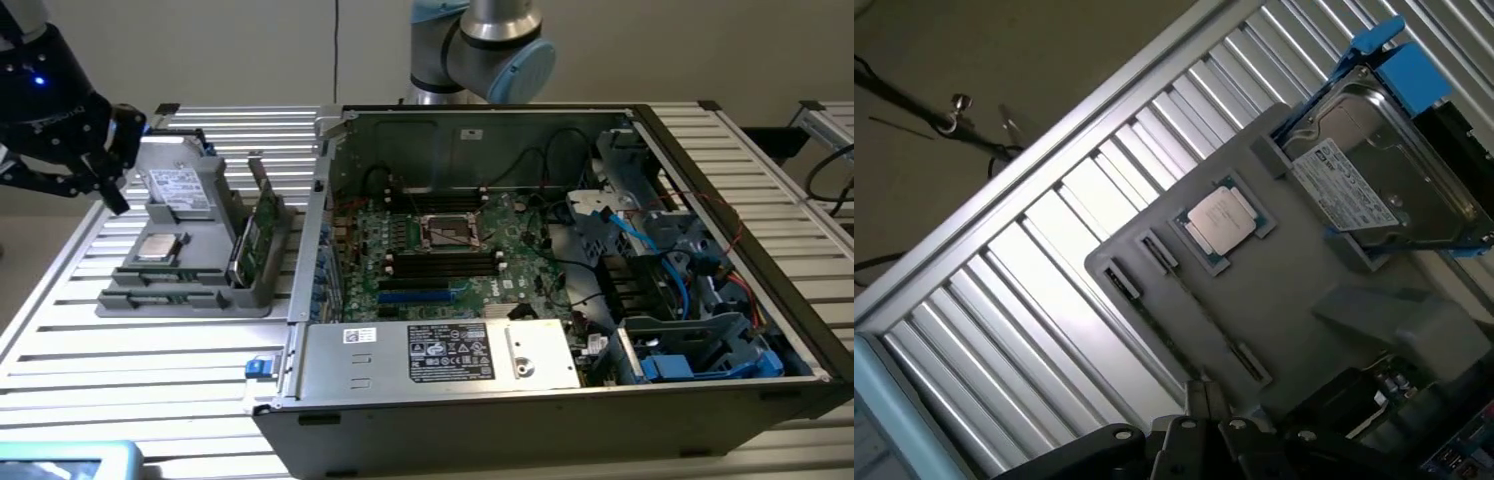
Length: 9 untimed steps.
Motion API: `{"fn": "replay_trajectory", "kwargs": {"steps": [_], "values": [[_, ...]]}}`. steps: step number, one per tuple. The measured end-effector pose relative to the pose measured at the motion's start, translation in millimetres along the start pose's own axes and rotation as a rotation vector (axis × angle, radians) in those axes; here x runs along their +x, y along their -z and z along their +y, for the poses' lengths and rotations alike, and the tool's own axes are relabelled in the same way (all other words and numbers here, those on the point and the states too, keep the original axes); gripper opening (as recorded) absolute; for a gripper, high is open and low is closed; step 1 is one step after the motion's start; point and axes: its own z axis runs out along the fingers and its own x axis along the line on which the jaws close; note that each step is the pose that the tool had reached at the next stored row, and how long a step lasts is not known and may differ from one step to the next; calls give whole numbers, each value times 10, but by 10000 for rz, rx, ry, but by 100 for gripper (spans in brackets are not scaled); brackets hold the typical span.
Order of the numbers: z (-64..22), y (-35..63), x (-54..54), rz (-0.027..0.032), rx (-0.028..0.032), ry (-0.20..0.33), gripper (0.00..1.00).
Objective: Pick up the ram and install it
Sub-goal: 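Pick up the ram and move it above insertion slot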
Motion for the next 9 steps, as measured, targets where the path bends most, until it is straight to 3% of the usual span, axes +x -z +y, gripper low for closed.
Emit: {"fn": "replay_trajectory", "kwargs": {"steps": [9], "values": [[0,-1,0,30,-38,1634,11]]}}
